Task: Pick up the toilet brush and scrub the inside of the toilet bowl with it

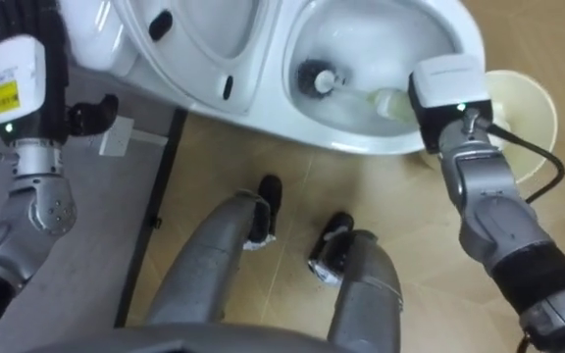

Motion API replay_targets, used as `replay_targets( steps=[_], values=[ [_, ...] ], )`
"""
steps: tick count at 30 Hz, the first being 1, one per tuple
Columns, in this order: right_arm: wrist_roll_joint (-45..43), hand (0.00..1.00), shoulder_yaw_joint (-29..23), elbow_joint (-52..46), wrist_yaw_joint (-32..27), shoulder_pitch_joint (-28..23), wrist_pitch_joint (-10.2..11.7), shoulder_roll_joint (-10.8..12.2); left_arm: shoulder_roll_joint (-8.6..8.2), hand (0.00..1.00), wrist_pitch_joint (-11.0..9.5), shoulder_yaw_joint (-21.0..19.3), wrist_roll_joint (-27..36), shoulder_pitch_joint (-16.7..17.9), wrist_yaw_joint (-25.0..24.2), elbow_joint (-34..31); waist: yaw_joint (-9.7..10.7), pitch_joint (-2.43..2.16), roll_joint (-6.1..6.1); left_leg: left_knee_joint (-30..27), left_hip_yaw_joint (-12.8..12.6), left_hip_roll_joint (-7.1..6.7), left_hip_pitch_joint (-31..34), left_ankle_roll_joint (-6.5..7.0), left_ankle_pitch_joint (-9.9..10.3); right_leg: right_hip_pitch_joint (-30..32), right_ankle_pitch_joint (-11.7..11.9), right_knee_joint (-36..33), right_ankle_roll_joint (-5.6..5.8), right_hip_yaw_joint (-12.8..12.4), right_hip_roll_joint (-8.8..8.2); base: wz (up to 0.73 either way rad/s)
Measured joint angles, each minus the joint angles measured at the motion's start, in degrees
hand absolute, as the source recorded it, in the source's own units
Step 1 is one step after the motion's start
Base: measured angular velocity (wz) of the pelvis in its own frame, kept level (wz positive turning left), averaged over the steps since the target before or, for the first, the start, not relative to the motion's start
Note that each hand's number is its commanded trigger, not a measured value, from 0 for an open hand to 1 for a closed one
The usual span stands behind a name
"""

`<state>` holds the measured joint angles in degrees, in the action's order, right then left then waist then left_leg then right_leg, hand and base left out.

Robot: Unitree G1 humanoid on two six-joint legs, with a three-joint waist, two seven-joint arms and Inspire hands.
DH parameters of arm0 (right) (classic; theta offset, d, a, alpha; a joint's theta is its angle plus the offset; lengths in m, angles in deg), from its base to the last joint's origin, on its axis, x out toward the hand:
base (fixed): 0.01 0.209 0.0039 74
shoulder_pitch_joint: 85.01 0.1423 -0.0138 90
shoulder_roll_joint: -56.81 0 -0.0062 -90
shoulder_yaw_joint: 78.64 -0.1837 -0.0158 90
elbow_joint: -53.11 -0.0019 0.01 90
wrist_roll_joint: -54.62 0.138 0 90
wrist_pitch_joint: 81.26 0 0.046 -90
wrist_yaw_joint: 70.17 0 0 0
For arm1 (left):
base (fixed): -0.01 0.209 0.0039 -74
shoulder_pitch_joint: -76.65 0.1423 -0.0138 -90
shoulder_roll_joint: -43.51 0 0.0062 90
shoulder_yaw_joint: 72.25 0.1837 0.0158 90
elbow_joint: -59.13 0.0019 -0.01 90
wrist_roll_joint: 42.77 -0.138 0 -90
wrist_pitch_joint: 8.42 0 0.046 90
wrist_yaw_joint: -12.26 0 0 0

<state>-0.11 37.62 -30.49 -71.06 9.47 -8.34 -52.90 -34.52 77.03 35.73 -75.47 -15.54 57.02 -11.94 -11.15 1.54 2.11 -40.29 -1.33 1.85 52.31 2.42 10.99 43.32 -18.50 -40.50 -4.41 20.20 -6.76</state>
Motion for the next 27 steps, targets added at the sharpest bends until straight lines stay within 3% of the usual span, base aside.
replay_targets(
  steps=[6, 12, 23, 27],
  values=[
    [0.5, 1.00, -1.4, -6.4, 2.6, -3.5, -1.8, 2.5, -0.12, 0.00, -0.3, 0.3, 0.9, 2.9, 1.5, -2.2, 1.6, -0.01, 0.01, -0.4, 0.0, 0.40, 0.0, -0.31, -0.2, 0.0, 0.6, -0.1, -0.65, 0.0, 0.49, -0.06],
    [0.7, 1.00, -1.9, -9.9, 3.5, -4.1, -1.8, 2.5, -0.11, 0.00, -0.8, 1.5, 3.0, 3.4, 3.0, -2.5, 2.0, -0.01, 0.01, -0.3, 0.3, 0.63, -0.1, -0.97, -0.7, 0.1, 0.9, -0.1, -1.25, 0.1, 0.89, 0.00],
    [0.7, 1.00, -3.5, -9.7, 3.1, -5.9, -1.8, 4.0, -0.12, 0.00, -0.8, 2.4, 3.3, 4.4, 3.8, -3.1, 2.0, -0.04, 0.09, 0.0, 0.1, 0.61, -0.3, -1.06, -0.7, 0.1, 0.8, -0.2, -1.36, -0.1, 0.87, 0.00],
    [3.6, 1.00, -4.0, -3.5, 1.2, -3.9, -1.0, 5.0, -0.11, 0.00, -0.8, 2.4, 3.5, 4.1, 3.3, -1.9, 2.0, -0.02, 0.08, 0.5, -0.1, 0.44, -0.9, -1.17, -0.8, -0.1, 0.7, -0.4, -1.42, -0.4, 0.67, 0.00]
  ],
)
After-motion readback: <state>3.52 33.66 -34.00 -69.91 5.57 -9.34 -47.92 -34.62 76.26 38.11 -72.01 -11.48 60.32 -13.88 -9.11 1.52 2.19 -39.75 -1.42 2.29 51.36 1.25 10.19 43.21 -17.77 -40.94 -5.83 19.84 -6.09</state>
